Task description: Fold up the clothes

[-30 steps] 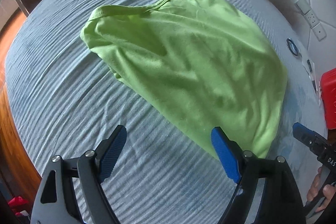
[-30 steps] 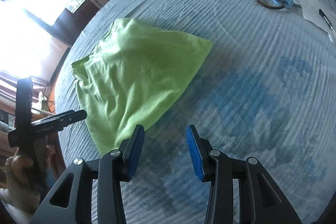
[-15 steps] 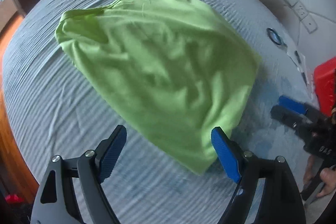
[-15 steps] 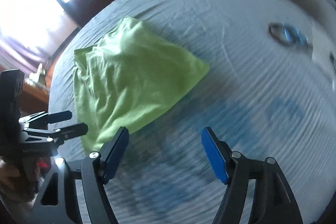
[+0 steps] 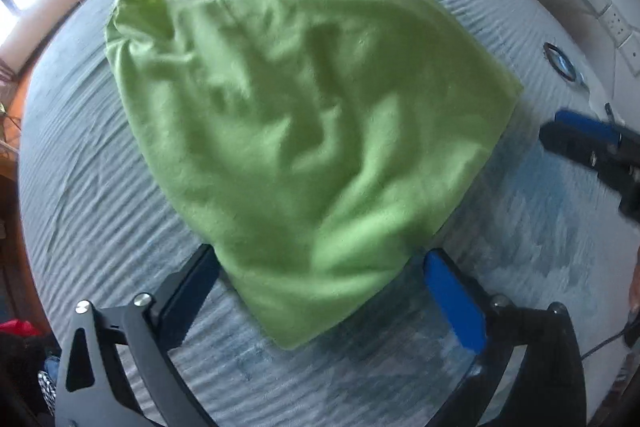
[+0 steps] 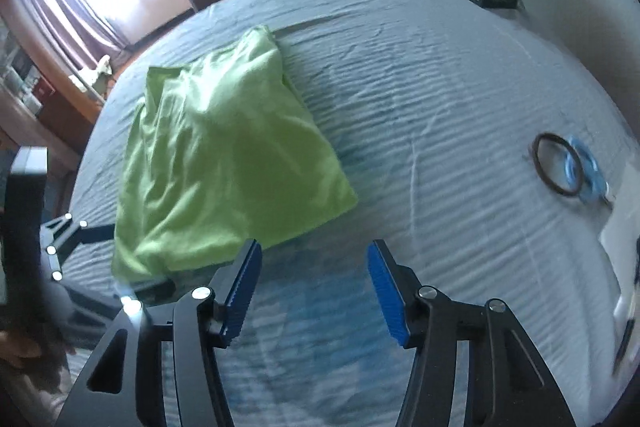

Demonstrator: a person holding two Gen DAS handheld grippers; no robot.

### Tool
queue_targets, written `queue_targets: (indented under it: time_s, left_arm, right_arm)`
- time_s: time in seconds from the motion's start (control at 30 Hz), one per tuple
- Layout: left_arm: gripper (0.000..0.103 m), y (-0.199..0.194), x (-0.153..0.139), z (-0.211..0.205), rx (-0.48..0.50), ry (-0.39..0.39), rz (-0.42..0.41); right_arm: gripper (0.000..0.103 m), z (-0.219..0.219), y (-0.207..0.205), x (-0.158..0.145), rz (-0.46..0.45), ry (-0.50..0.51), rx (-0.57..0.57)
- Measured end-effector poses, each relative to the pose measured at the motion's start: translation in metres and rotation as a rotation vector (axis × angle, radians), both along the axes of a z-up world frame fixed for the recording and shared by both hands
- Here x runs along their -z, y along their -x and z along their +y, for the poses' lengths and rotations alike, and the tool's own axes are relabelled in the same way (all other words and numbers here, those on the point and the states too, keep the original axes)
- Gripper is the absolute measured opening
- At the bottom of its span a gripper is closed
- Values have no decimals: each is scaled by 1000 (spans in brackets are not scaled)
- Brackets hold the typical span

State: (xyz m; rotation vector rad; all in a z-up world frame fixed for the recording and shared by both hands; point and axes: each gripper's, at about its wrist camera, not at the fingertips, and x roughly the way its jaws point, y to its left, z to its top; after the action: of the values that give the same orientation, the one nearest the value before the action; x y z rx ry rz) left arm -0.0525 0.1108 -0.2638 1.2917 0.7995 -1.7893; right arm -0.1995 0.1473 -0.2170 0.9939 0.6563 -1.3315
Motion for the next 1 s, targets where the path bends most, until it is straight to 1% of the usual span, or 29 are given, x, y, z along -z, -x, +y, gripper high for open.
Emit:
queue_targets:
  time_s: [0.1,0.17,0.27,0.37,0.4,0.43,0.47,0.5,0.53,0.63,0.67,0.7,0.73,0.77,0.8,0.83,0.93,1.0]
  left_arm:
    - [103,-3,-1,0,-28,8,-19]
    - [103,-5,-1,0,-52,12,-38]
    - [103,-5,-1,2,-67,12,-34]
    - [103,-3,-1,0,-57,-5,-40]
    - [103,-2,-1,-2,-44,-22,-48]
    - [101,-1,-3,-2,-28,-20,-48]
    - [91,-1,-4,-2,-12,-17,-47]
    - [83,0,-8,-1,5,-7,-40]
    - [67,0,-12,-1,23,3,-31]
    - [57,2,-16,-2,54,6,-23]
    - [48,2,-17,-3,62,7,-20]
    - [41,-1,-23,-4,77,0,-3]
    - [32,-4,-28,-5,91,-8,16]
    - [28,-8,-37,-7,102,-6,36]
    - [27,-13,-47,-10,112,-2,57]
    - [25,-17,-56,-12,123,2,77]
    - [23,-24,-84,-26,132,31,137]
    - [23,-28,-102,-50,120,54,173]
  right_arm:
    - [55,-1,7,2,-18,17,-7]
    - [55,-4,8,5,-3,12,-18]
    - [55,-7,8,12,13,5,-34]
    - [55,-10,10,11,20,22,-49]
    - [55,-11,11,11,20,26,-56]
    - [55,-13,11,11,24,30,-65]
    - [55,-16,10,11,28,31,-76]
    - [57,-19,8,12,32,31,-94]
    - [62,-22,6,13,36,31,-111]
    - [68,-31,-4,19,75,40,-145]
    - [68,-35,-7,23,82,31,-149]
    - [66,-38,-9,26,85,16,-150]
    - [43,-39,-13,26,99,7,-152]
    - [19,-39,-18,25,75,1,-175]
    - [7,-39,-23,20,65,-2,-183]
    - [7,-39,-29,13,74,4,-188]
    - [7,-45,-40,-18,22,67,-193]
    - [7,-57,-43,-39,-2,116,-180]
